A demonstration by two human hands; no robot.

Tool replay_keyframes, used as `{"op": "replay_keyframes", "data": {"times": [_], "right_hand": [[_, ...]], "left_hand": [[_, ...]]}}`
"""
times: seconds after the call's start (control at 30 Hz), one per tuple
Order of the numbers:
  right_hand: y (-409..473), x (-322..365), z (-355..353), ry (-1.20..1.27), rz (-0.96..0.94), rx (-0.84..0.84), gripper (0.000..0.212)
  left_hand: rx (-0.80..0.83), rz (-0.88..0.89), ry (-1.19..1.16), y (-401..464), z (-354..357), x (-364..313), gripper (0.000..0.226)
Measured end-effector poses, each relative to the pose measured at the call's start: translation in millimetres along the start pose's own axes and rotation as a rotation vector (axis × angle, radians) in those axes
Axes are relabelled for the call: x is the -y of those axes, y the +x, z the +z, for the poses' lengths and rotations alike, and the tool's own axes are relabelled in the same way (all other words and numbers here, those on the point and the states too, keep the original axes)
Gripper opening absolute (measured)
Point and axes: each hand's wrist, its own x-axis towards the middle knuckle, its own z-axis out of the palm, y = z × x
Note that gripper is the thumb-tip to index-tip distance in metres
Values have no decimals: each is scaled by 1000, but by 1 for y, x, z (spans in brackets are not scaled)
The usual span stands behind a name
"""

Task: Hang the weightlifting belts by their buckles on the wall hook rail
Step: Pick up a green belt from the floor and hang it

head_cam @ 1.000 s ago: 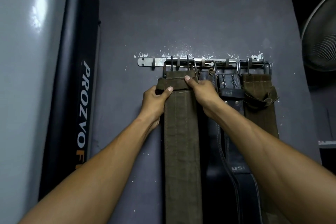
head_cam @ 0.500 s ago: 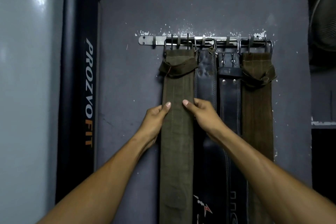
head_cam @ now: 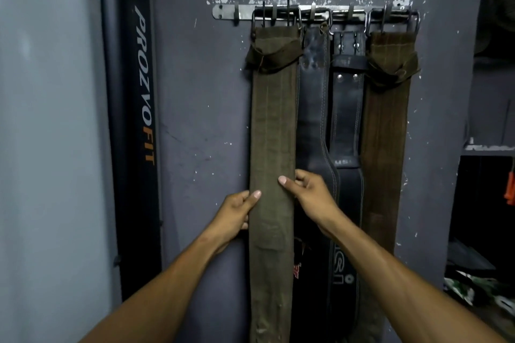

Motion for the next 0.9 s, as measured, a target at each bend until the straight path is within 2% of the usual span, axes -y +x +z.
{"op": "replay_keyframes", "data": {"times": [0.1,0.2,0.27,0.37,0.47,0.57,0.73,0.83,0.9], "right_hand": [[-27,-18,2,51,59,106,28],[-50,-42,3,-61,78,72,25],[-61,-51,2,8,95,25,19],[-81,-50,0,-14,136,82,23],[-104,-59,-6,-83,166,154,31],[-128,-70,-10,11,208,117,25],[-178,-97,-5,-34,287,240,27],[-206,-110,-3,46,331,173,20],[-221,-108,-1,53,359,185,17]], "left_hand": [[-15,-9,-89,-15,5,15,31],[21,-97,-57,-38,10,47,34],[-17,-119,-94,-52,16,64,32],[-82,-110,-150,-69,29,71,27],[-79,-148,-111,-93,38,82,27],[-134,-193,-112,-122,47,95,26],[-155,-255,-29,-171,57,116,32],[-191,-311,-13,-205,61,132,32],[-220,-308,-10,-217,63,133,31]]}}
